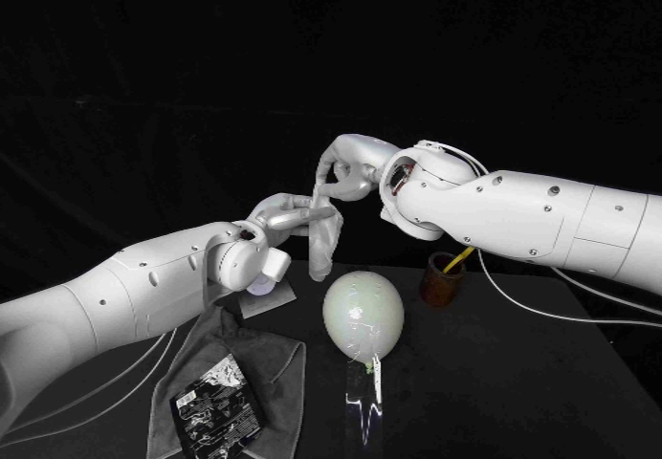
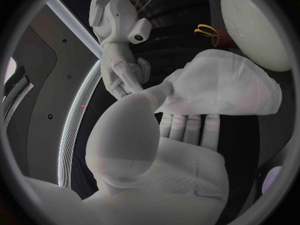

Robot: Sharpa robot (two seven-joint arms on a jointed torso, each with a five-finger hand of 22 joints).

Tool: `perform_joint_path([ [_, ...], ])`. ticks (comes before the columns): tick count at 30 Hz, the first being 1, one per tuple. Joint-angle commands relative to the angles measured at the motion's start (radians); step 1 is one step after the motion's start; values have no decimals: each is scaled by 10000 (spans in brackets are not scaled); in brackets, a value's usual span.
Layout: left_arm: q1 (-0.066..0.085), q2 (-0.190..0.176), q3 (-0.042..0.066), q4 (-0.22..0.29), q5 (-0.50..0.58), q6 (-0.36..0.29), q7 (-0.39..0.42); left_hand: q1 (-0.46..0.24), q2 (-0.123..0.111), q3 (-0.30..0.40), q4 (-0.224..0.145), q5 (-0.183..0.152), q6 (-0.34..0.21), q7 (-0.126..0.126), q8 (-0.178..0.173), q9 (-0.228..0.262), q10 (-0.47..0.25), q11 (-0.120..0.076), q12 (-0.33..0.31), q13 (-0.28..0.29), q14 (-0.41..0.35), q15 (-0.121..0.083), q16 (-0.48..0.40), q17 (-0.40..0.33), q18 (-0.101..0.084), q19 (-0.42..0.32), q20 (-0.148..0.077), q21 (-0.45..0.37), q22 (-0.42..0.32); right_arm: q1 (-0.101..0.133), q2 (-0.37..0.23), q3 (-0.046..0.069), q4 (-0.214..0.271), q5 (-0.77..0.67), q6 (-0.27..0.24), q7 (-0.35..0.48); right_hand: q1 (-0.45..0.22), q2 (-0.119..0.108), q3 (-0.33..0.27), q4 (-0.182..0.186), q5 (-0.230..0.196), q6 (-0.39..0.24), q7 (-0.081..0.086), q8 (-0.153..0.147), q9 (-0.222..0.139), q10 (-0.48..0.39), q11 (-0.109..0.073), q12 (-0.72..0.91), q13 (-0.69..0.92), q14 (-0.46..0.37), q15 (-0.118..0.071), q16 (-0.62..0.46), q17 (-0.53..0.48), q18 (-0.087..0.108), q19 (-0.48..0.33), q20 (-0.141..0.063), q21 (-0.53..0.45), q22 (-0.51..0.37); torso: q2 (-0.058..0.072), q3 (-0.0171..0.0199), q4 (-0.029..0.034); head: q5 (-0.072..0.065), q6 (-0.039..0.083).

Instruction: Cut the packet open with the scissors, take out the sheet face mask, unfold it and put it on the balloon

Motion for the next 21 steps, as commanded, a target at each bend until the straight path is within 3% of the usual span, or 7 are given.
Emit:
perform_joint_path([
  [1,7,4,11,61,57,32,192,5,36,16,64,24,-71,20,67,261,-106,14,99,26,-122,22,84,40,-24,-105,10,-15,17,0,19,1,-51,639,-124,151,-353,-300,-347,304,-23,-328,168,-307,-192,-759,113,-1213,-874,816,89,-270,1705,129,-259,75,-457,1623,0,-2,-2,2,8],
  [9,6,-24,12,111,106,23,238,9,30,25,66,24,-97,26,106,288,-150,20,146,48,-184,30,151,73,-19,-146,18,-5,29,0,-42,-16,-81,1571,-459,409,-950,-819,-1157,1133,-8,-985,537,-949,-596,-1762,464,-2791,-2042,549,375,-648,987,249,-661,308,-1260,1406,-2,0,-8,3,21],
  [17,4,-88,12,230,174,-5,246,21,25,37,61,25,-112,35,146,313,-173,16,194,67,-224,29,216,102,-11,-171,25,11,44,-19,-230,-61,-181,2465,-775,557,-996,-860,-1652,1835,-5,-1218,662,-1288,-819,-2005,583,-3017,-2292,479,496,-717,856,285,-714,456,-1398,1385,-1,0,4,16,15],
  [21,4,-136,12,312,324,-112,283,12,13,63,75,23,-148,46,178,335,-273,39,174,47,-335,52,249,117,-17,-234,43,9,52,-59,-459,-77,-122,3398,-1345,886,-1021,-834,-1890,2222,-11,-1213,673,-1360,-876,-1991,608,-2920,-2274,491,510,-693,894,283,-673,498,-1342,1409,2,3,-6,21,17],
])
